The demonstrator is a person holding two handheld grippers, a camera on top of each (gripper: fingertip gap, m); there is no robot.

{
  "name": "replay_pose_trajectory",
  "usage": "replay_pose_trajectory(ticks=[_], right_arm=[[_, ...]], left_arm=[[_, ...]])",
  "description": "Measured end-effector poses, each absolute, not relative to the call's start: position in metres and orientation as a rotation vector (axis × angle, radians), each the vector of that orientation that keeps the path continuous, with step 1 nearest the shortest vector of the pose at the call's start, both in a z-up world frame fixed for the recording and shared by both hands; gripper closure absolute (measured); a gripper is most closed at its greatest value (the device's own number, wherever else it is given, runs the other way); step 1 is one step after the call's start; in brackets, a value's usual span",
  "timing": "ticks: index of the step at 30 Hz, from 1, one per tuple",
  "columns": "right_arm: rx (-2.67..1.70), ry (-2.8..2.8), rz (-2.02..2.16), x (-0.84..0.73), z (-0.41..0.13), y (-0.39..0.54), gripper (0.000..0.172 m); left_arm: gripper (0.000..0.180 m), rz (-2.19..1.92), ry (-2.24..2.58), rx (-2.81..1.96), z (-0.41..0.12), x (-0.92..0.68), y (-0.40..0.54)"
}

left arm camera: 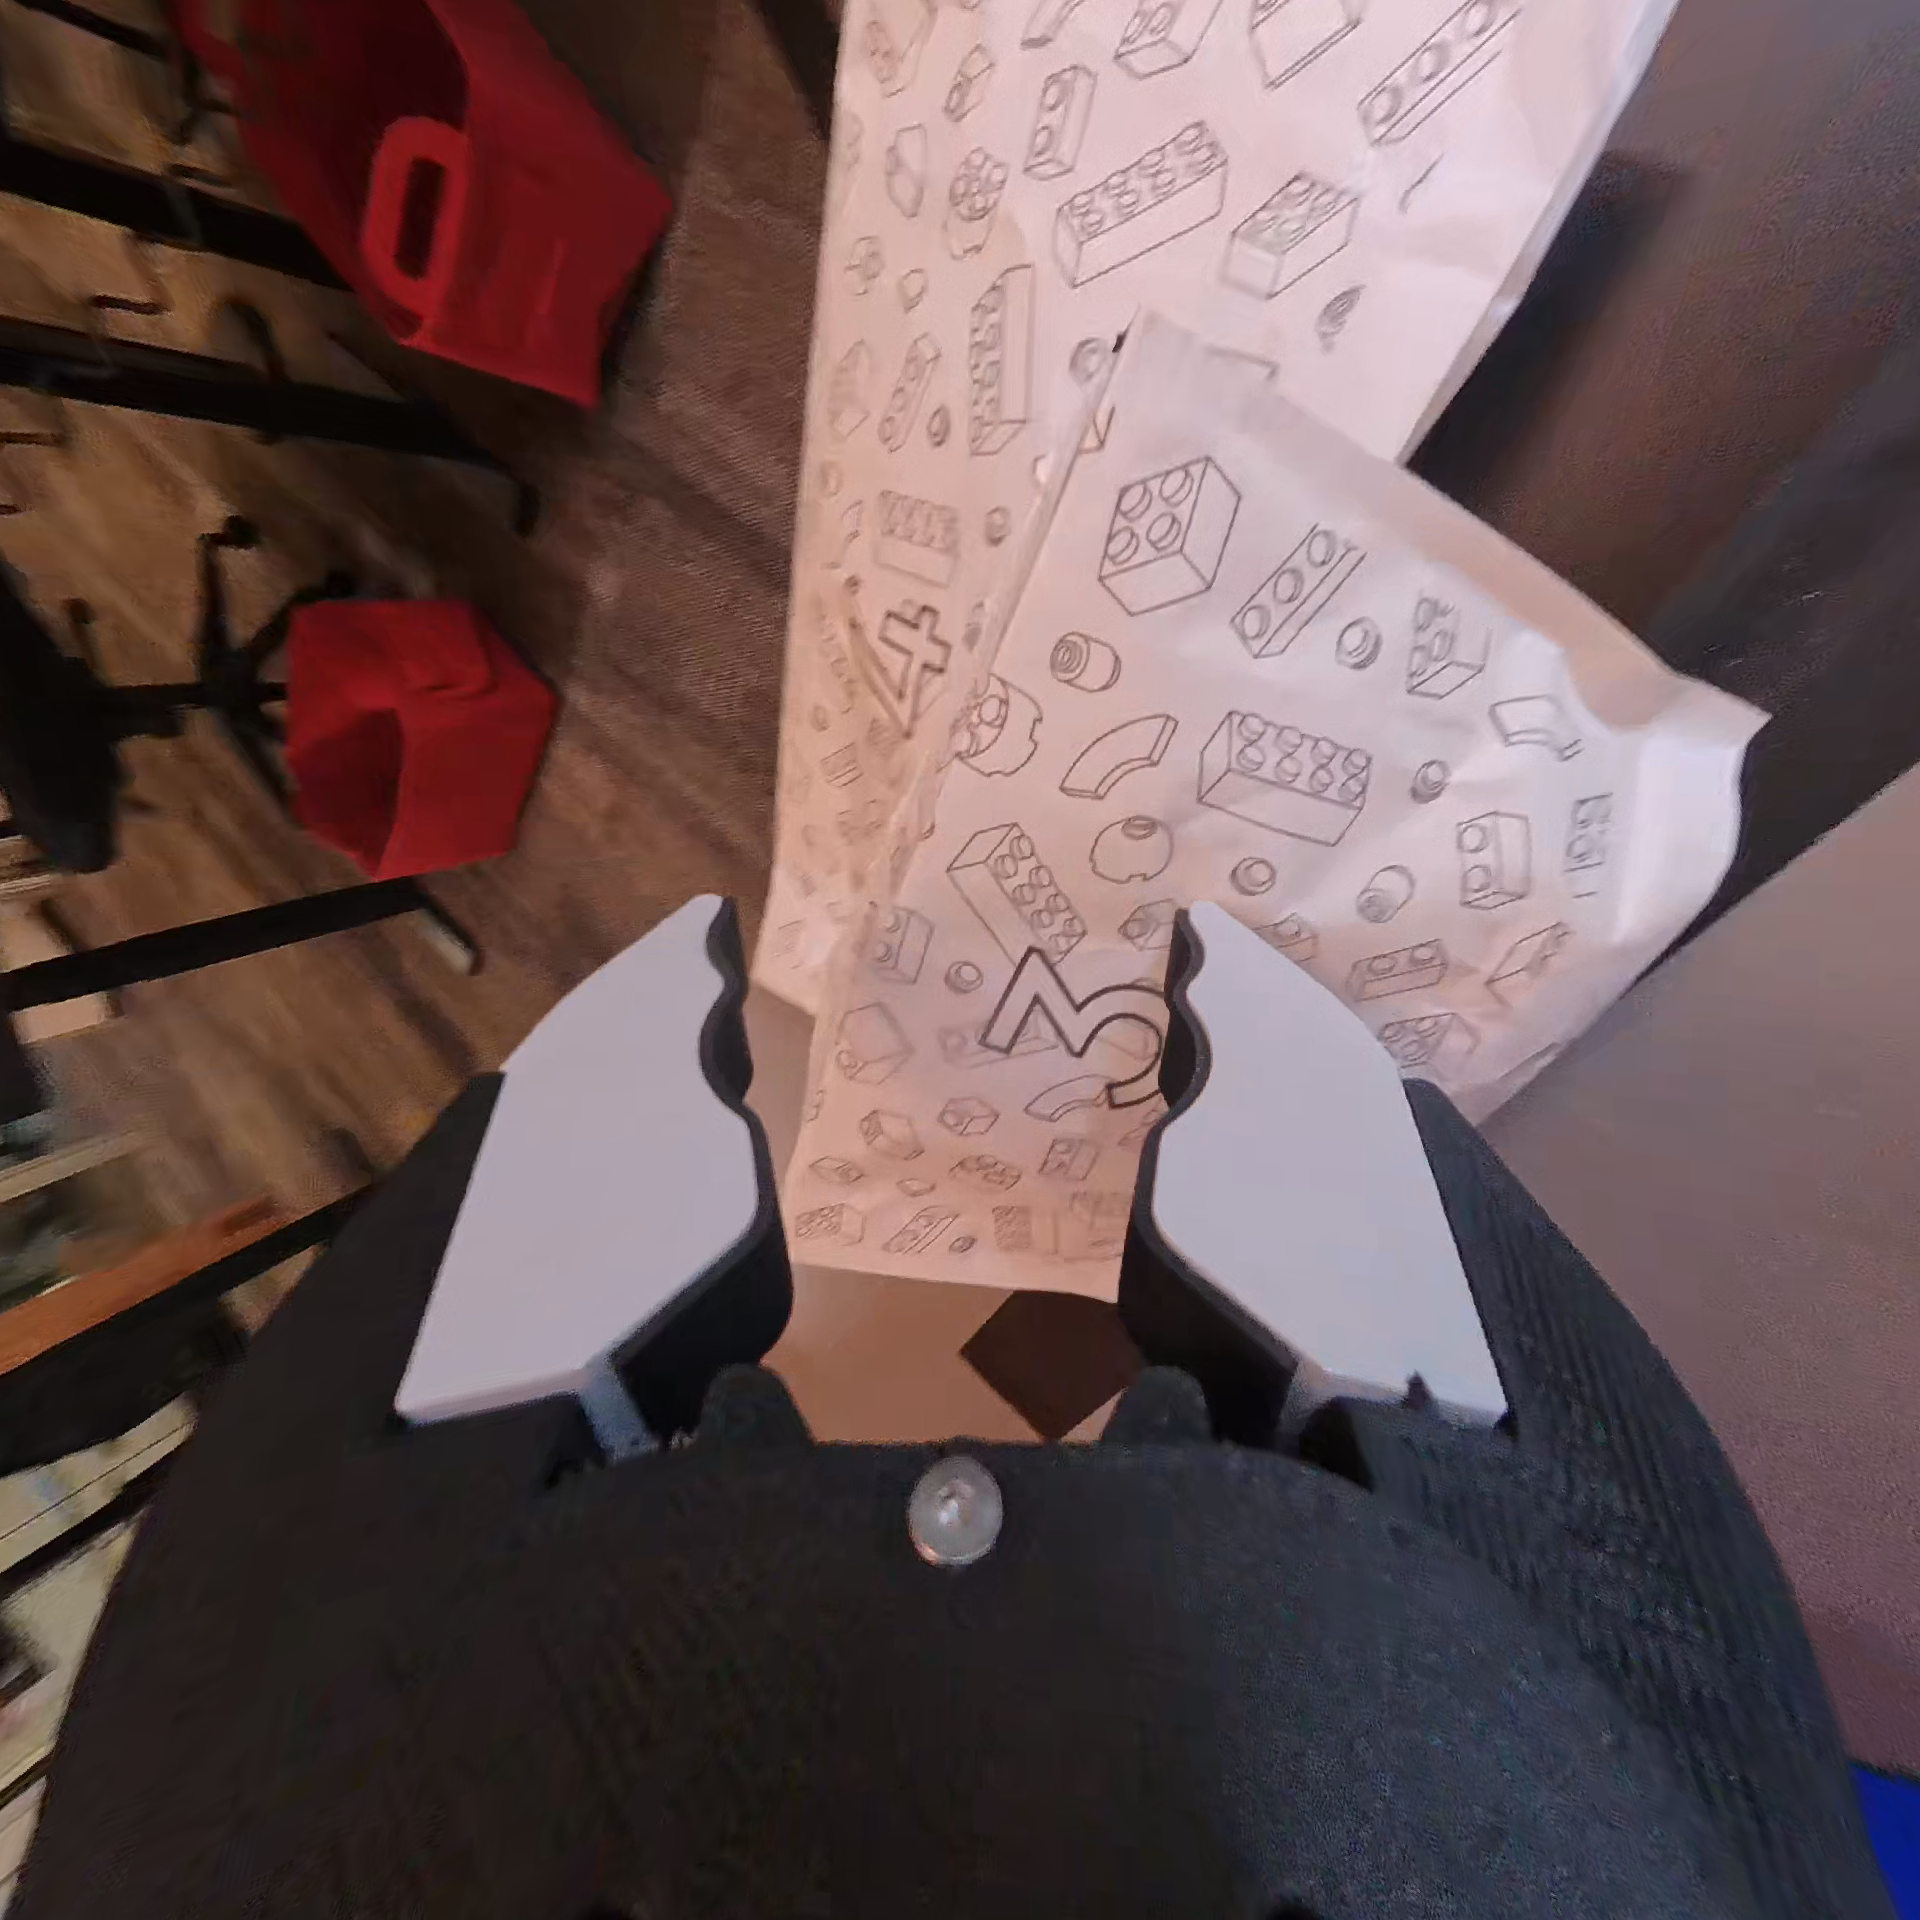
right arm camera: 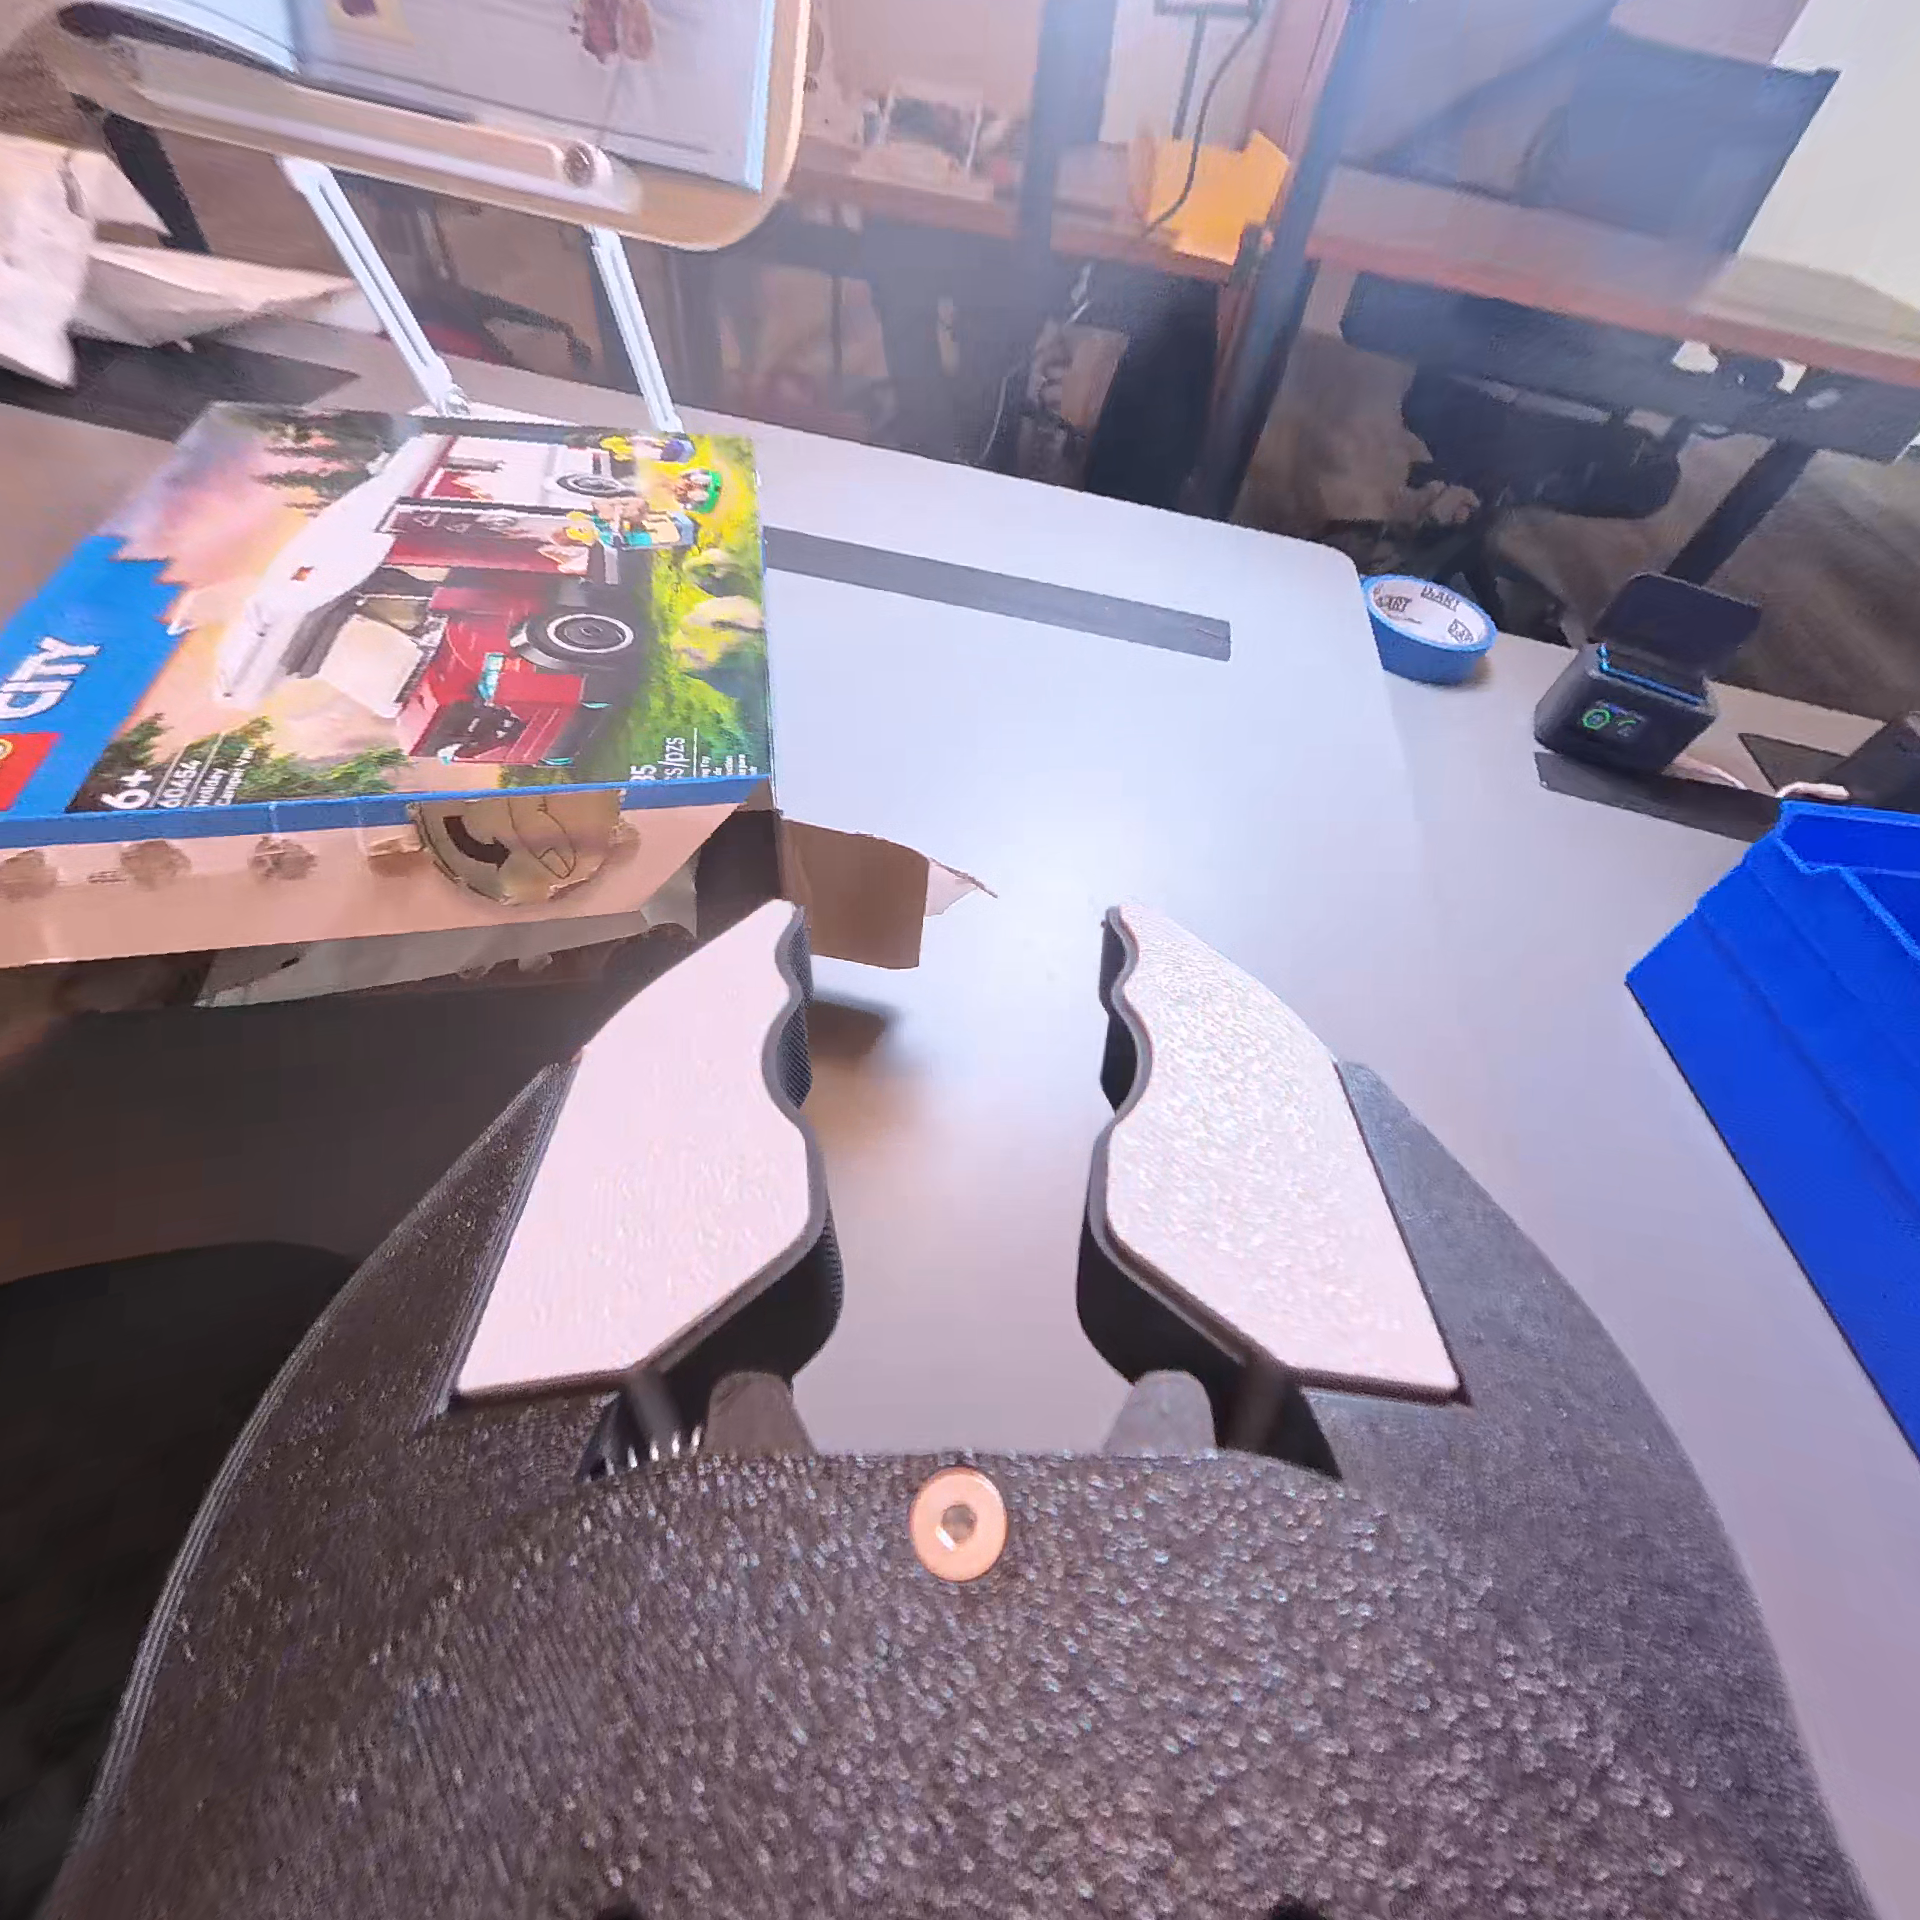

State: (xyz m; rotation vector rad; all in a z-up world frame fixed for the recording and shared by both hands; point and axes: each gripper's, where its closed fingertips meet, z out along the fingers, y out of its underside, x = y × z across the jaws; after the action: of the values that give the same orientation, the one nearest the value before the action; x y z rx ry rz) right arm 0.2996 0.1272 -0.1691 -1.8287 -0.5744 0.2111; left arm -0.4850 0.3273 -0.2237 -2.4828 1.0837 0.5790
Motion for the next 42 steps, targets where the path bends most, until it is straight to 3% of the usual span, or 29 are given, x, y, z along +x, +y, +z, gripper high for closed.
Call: replay_pose_trajectory(ticks=[4,6,8,16,24,37,42], right_arm=[[-1.840,-0.585,0.192,0.294,-0.169,0.131,0.119],[-1.825,-0.588,0.198,0.291,-0.166,0.131,0.120],[-1.803,-0.588,0.207,0.288,-0.163,0.130,0.121],[-1.736,-0.596,0.240,0.282,-0.158,0.116,0.124],[-1.671,-0.717,0.431,0.259,-0.155,0.071,0.120],[-1.275,-1.164,0.591,0.119,-0.071,-0.036,0.090],[-1.248,-1.290,0.495,0.118,-0.074,-0.031,0.109]], left_arm=[[0.125,0.360,1.167,-2.517,-0.238,-0.466,0.320],[0.162,0.397,1.225,-2.514,-0.236,-0.466,0.310],[0.178,0.392,1.252,-2.513,-0.229,-0.464,0.297],[0.179,0.332,1.305,-2.571,-0.191,-0.441,0.228],[0.179,0.446,1.376,-2.099,-0.101,-0.299,0.127],[0.180,0.242,1.681,-1.441,-0.096,0.036,-0.010],[0.179,0.251,1.831,-1.262,-0.096,0.090,-0.025]])
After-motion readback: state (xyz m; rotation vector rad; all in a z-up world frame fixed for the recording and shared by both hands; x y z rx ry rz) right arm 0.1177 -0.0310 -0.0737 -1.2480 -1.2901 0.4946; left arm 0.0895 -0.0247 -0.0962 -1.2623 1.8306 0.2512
